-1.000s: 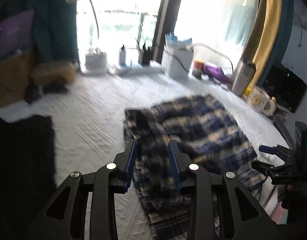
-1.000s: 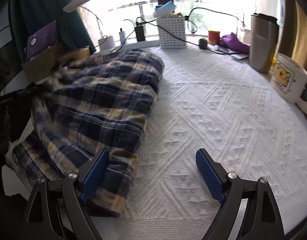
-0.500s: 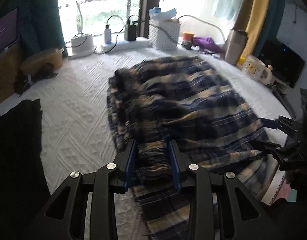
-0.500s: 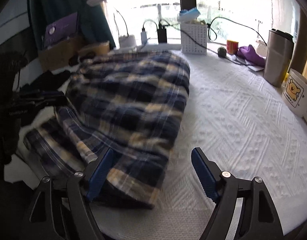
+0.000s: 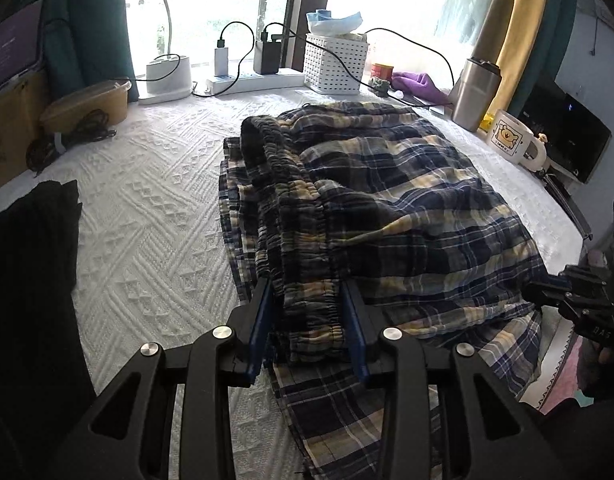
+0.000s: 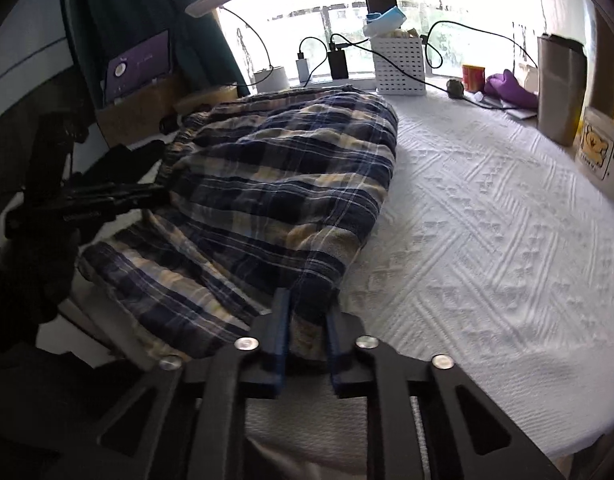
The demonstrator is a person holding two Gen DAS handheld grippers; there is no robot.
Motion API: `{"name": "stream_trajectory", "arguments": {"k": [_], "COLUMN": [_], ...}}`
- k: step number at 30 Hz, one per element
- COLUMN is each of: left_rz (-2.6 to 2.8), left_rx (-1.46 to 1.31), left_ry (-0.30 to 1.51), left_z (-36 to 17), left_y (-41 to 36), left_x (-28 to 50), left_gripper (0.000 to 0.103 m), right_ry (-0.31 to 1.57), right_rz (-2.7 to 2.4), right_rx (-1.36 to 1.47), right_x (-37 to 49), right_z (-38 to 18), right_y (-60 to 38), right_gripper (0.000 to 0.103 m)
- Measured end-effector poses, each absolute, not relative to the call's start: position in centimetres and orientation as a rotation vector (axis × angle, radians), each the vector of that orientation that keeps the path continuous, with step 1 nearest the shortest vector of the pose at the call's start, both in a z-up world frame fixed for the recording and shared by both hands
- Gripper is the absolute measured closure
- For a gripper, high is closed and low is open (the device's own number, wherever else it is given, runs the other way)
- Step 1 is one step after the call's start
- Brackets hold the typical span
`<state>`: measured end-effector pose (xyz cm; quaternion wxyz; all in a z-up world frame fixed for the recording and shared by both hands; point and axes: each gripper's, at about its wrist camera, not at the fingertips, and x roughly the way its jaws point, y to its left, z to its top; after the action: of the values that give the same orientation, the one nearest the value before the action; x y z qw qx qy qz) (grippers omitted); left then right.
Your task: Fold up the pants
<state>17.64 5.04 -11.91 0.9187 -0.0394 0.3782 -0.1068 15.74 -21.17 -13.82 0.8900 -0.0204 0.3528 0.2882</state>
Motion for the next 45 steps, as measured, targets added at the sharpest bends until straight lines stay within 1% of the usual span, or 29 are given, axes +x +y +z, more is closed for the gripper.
{"name": "stream_trajectory", "arguments": {"k": [5,12,13,17,18,20,21,22,27,29,30,31,33,35,36,41,42,45], "left_rz": [-0.27,-0.301,-0.305,-0.279,-0.278,-0.271,-0.272,-0.272,-0.281,-0.281,-0.284,-0.289,-0.292,-0.296,-0.298,-0.313,-0.32,-0.352], "left_rx": [-0.142,-0.083,-0.069,-0.031,-0.034,-0.052,-0.064,-0.077,-0.122,-0.111,-0.106,-0.099,-0.076,-0.057,-0.046,-0.031,-0.027,0.009], "left_ry": [0.78,0.776,0.764,0.699,0.693,0.687,0.683,0.685,0.697,0.7,0.7,0.699,0.707,0.72,0.728,0.738,0.737,0.724], "left_z": [-12.4,-10.6,-10.1,-8.2,-8.0,-7.6,-7.5,-7.5,-7.8,-7.9,-7.9,-8.0,-8.3,-8.6,-8.7,-8.9,-8.9,-8.9], "left_y": [6.1,6.2,6.3,7.2,7.5,8.3,8.5,8.6,8.6,8.2,8.1,8.0,7.6,7.4,7.2,7.0,6.9,6.3], "left_x": [17.6,17.3,17.2,17.3,17.7,18.9,19.5,20.1,22.9,23.5,23.8,24.1,24.8,25.3,25.7,26.9,27.0,27.3], "left_gripper": [0.067,0.067,0.067,0.067,0.067,0.067,0.067,0.067,0.066,0.063,0.06,0.059,0.059,0.059,0.059,0.059,0.059,0.06], "right_ry": [0.769,0.776,0.777,0.737,0.723,0.685,0.667,0.639,0.577,0.583,0.59,0.597,0.626,0.649,0.665,0.724,0.731,0.754], "right_rz": [0.576,0.511,0.496,0.439,0.436,0.435,0.44,0.451,0.472,0.487,0.496,0.504,0.517,0.546,0.557,0.604,0.613,0.621], "right_rx": [-0.05,-0.073,-0.083,-0.092,-0.092,-0.103,-0.099,-0.087,-0.083,-0.061,-0.051,-0.043,-0.036,-0.038,-0.041,-0.047,-0.043,-0.025], "right_x": [15.1,14.9,15.0,16.7,17.2,18.6,19.4,20.3,24.8,27.1,28.1,29.1,31.1,32.7,33.3,35.3,35.5,35.8], "right_z": [-13.7,-12.3,-12.1,-10.5,-10.0,-9.0,-8.6,-8.1,-6.8,-6.8,-6.9,-7.0,-7.3,-7.8,-8.2,-9.9,-10.1,-10.8], "right_y": [-21.2,-24.0,-24.5,-25.7,-25.8,-25.3,-25.1,-24.8,-23.2,-22.7,-22.5,-22.3,-21.7,-21.1,-20.7,-19.1,-18.9,-18.8], "right_gripper": [0.093,0.092,0.088,0.088,0.084,0.053,0.014,0.006,0.006,0.006,0.009,0.018,0.029,0.034,0.038,0.04,0.043,0.045]}}
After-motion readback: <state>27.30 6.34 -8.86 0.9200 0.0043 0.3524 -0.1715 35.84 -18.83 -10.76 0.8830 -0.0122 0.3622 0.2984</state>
